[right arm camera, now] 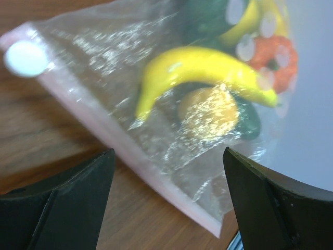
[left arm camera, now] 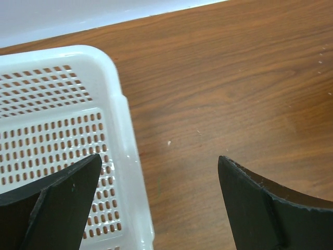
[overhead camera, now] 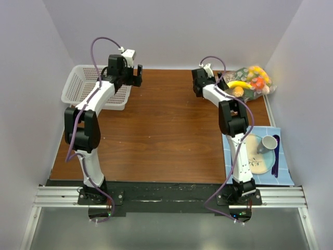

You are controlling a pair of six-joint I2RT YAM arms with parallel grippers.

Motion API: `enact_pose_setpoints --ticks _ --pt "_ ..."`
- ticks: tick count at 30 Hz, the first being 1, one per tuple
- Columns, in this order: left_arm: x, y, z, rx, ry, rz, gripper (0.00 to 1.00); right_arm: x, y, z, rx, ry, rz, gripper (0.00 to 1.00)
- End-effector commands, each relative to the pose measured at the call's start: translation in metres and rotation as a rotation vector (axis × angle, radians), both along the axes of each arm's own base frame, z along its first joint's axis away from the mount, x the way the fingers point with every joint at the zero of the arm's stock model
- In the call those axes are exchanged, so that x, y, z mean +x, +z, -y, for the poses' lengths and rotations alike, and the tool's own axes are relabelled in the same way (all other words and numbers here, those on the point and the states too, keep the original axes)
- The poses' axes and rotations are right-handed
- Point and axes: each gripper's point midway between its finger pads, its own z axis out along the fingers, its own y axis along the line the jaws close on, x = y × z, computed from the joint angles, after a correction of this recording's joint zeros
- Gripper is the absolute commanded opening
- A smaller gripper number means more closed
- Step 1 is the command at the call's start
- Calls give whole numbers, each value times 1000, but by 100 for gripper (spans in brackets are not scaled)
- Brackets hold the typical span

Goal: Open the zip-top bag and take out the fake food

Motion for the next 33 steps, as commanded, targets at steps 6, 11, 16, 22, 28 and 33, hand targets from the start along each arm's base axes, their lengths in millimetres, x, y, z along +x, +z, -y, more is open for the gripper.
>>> enact_pose_setpoints --ticks 6,11,16,22,28,33 --pt "22 53 -15 50 72 182 100 -9 -8 -38 99 82 35 89" --pt "28 45 -20 110 95 200 100 -5 -12 -30 52 48 15 88" --pt "45 31 -24 185 117 204 100 -3 -19 -4 17 -6 -3 84" --pt "57 16 -24 216 133 200 100 -4 -23 21 24 -53 -5 81" --pt "53 -8 -29 247 146 165 100 -5 -28 26 32 -63 -8 70" --pt "46 -35 -27 262 123 119 100 -9 -39 25 63 -63 -20 47"
